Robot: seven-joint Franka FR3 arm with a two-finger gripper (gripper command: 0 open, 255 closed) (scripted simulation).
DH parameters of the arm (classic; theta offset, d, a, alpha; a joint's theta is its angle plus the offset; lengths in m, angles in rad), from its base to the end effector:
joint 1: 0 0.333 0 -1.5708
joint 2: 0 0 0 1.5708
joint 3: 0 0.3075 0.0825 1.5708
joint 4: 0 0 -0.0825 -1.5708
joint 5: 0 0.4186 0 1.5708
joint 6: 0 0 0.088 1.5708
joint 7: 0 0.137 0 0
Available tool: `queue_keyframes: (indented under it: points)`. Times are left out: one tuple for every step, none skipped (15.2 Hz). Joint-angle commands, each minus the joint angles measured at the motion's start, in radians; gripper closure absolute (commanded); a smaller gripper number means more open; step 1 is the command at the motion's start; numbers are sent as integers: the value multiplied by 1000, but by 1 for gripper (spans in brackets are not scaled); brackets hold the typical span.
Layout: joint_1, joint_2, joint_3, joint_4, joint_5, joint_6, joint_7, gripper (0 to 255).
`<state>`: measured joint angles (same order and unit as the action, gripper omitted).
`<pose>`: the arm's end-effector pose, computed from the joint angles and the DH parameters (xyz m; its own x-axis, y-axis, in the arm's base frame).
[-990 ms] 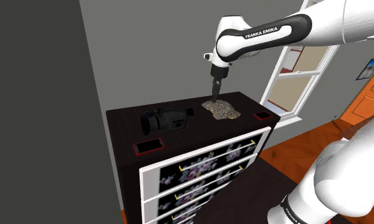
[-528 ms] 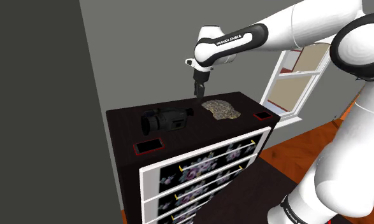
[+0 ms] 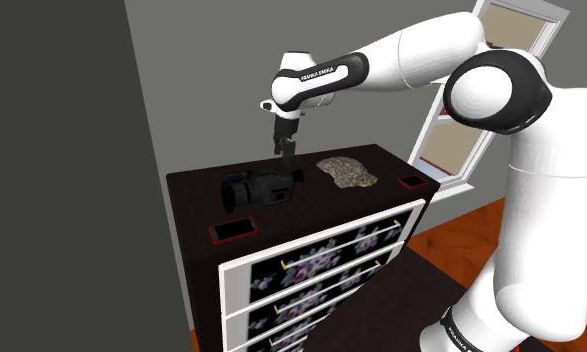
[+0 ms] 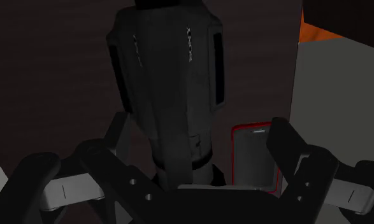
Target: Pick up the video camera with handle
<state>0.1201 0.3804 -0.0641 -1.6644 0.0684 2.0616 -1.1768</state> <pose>0.6897 0.0473 0.3352 0.3566 0.9334 0.0409 0.9341 -0.3569 0.0017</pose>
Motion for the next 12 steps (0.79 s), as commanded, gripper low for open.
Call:
queue_keyframes:
  points:
    - [4, 71, 21, 77, 8, -8, -48, 0]
    - [5, 105, 31, 117, 11, -15, -70, 0]
    - [6, 133, 39, 150, 12, -21, -87, 0]
    - [6, 137, 39, 144, 12, -10, -88, 0]
    - [6, 142, 39, 138, 13, 1, -89, 0]
    - [6, 147, 40, 132, 13, 12, -90, 0]
    - [6, 152, 40, 126, 14, 22, -90, 0]
    - [6, 158, 40, 121, 14, 33, -91, 0]
    - [6, 163, 40, 115, 15, 44, -92, 0]
    - [6, 169, 41, 111, 15, 54, -93, 0]
    - [6, 172, 41, 107, 15, 60, -93, 0]
    - [6, 172, 41, 108, 15, 60, -93, 0]
